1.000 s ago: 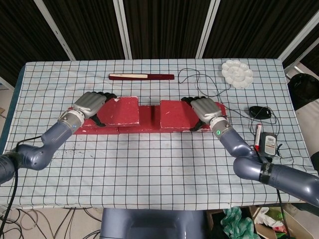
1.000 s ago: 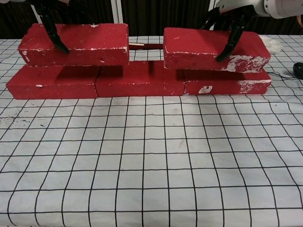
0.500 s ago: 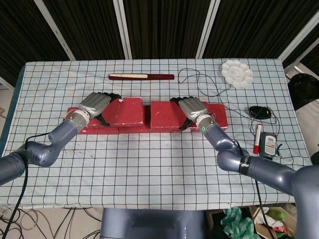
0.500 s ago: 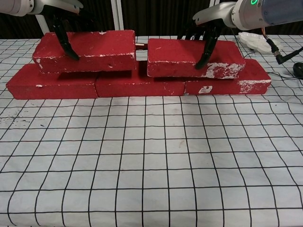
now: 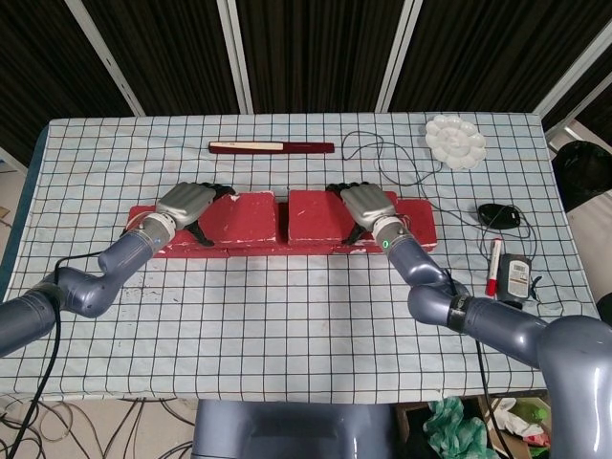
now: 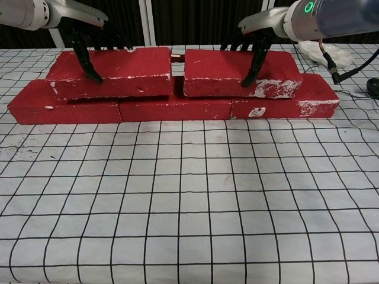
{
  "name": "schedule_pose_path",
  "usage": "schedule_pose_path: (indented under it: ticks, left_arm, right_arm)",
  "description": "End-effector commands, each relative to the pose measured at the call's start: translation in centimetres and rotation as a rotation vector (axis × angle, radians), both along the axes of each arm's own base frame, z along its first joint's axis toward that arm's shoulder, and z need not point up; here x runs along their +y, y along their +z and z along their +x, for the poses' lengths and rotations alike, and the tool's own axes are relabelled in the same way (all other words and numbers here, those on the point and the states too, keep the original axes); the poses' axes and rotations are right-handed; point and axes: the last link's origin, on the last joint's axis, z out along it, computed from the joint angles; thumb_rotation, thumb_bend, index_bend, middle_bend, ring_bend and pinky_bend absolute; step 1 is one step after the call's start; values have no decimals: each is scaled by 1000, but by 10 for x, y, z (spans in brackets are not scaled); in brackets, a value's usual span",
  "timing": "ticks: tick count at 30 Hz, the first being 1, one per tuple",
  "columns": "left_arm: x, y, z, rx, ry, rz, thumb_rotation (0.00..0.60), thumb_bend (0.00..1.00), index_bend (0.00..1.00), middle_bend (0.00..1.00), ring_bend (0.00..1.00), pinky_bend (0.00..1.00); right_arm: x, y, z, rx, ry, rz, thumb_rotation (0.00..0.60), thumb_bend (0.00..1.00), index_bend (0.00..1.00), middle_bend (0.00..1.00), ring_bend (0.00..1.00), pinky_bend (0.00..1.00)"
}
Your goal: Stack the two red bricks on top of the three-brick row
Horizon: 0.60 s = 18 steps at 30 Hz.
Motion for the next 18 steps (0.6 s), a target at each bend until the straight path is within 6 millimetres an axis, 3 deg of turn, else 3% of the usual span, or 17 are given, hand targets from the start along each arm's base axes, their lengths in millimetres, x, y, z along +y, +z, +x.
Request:
schedule_pose_path:
  ticks: [1,18]
  left_arm:
    - [0,-1,1,-2,-4,-4,600,205,188,241,130,253]
    - [6,-10,2,11,3,-18,600,202,187,238,124,250]
  right_arm:
    - [-1,0,-1,1,-1,1,600,132,135,241,246,211]
    - [1,-3,5,-22,8,22,600,132,137,240,246,211]
